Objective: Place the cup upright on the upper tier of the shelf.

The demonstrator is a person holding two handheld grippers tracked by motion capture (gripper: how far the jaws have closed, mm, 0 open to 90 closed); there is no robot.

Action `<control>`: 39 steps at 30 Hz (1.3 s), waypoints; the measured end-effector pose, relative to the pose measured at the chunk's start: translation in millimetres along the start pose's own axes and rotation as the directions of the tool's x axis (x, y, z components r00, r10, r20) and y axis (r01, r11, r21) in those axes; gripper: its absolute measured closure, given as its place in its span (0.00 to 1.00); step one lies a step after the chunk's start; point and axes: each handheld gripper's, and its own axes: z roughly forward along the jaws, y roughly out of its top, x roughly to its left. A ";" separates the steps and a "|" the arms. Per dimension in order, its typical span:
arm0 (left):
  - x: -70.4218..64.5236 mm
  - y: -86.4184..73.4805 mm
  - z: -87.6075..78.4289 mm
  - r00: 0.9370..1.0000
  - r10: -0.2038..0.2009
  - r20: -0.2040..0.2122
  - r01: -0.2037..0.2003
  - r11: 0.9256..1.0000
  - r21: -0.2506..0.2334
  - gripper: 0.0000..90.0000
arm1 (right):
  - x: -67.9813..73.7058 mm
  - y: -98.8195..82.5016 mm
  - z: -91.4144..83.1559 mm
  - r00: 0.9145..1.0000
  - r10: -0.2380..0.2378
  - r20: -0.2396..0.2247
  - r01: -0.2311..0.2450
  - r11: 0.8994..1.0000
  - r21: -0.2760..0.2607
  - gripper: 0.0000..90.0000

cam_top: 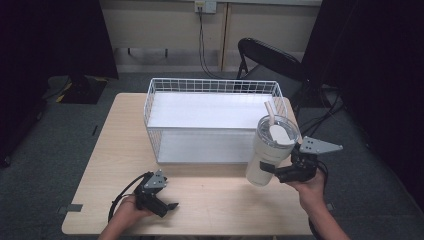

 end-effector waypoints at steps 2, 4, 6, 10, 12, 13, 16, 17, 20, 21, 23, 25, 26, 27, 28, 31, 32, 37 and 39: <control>-0.1 0.0 0.1 1.000 -0.002 0.000 0.002 1.000 -0.002 0.00 | 0.0 4.3 0.7 1.000 0.001 -0.002 -0.001 1.000 0.000 0.12; 0.0 0.0 0.0 1.000 0.000 0.000 0.000 1.000 0.000 0.00 | 0.1 8.4 1.6 1.000 -0.001 -0.004 0.001 1.000 0.004 0.12; 0.0 0.0 0.0 1.000 0.000 0.000 0.000 1.000 0.000 0.00 | 0.3 12.0 2.6 1.000 -0.002 -0.008 0.002 1.000 0.006 0.12; 0.0 0.0 0.0 1.000 0.000 0.000 0.000 1.000 0.000 0.00 | -0.5 18.3 3.3 1.000 0.002 -0.020 -0.002 1.000 0.004 0.12; 0.0 0.0 0.0 1.000 0.000 0.000 0.000 1.000 0.000 0.00 | -0.7 21.7 3.6 1.000 -0.002 -0.022 0.002 1.000 0.005 0.12; 0.0 0.0 0.0 1.000 0.000 0.000 0.000 1.000 0.000 0.00 | -0.4 23.3 3.4 1.000 -0.004 -0.021 0.005 1.000 0.006 0.12; 0.0 0.0 0.0 1.000 0.000 0.000 0.000 1.000 0.000 0.00 | 0.0 28.9 3.5 1.000 -0.012 -0.025 0.012 1.000 0.006 0.12; 0.0 0.0 0.0 1.000 0.000 0.000 0.000 1.000 0.000 0.00 | 0.2 30.9 3.4 1.000 -0.011 -0.025 0.011 1.000 0.008 0.12; 0.0 0.0 0.0 1.000 0.000 0.000 0.000 1.000 0.000 0.00 | 0.3 37.0 3.5 0.999 -0.014 -0.029 0.014 1.000 0.008 0.12; 0.0 0.0 0.0 1.000 0.000 0.000 0.000 1.000 0.000 0.00 | 0.5 39.3 3.5 0.999 -0.016 -0.029 0.016 1.000 0.004 0.12; 0.0 0.0 0.0 1.000 0.000 0.000 0.000 1.000 0.000 0.00 | 0.3 42.4 3.3 0.999 -0.012 -0.033 0.012 1.000 0.003 0.12; 0.0 0.0 0.0 1.000 0.000 0.000 0.000 1.000 0.000 0.00 | -0.3 45.8 3.5 0.999 -0.006 -0.038 0.006 1.000 0.002 0.12; 0.0 0.0 0.0 1.000 0.000 0.000 0.000 1.000 0.000 0.00 | -0.4 47.8 3.2 0.999 -0.011 -0.035 0.011 1.000 0.007 0.12; 0.0 0.0 0.0 1.000 0.000 0.000 0.000 1.000 0.000 0.00 | -0.4 49.6 3.1 0.999 -0.017 -0.029 0.017 1.000 0.007 0.12; 0.0 0.0 0.0 1.000 0.000 0.000 0.000 1.000 0.000 0.00 | -0.7 51.6 3.3 0.999 -0.018 -0.029 0.019 1.000 0.009 0.12; 0.0 0.0 0.0 1.000 0.000 0.000 0.000 1.000 0.000 0.00 | -0.5 57.5 3.3 0.999 -0.016 -0.032 0.016 1.000 0.014 0.12; 0.0 0.0 0.0 1.000 0.000 0.000 0.000 1.000 0.000 0.00 | -0.3 59.6 3.2 0.999 -0.019 -0.030 0.019 1.000 0.015 0.12; 0.0 0.0 0.0 1.000 0.000 0.000 0.000 1.000 0.000 0.00 | 0.2 71.4 3.1 0.999 -0.018 -0.031 0.018 1.000 0.018 0.12; 0.0 0.0 0.0 1.000 0.000 0.000 0.000 1.000 0.000 0.00 | -0.1 76.7 3.1 0.999 -0.021 -0.032 0.022 1.000 0.022 0.12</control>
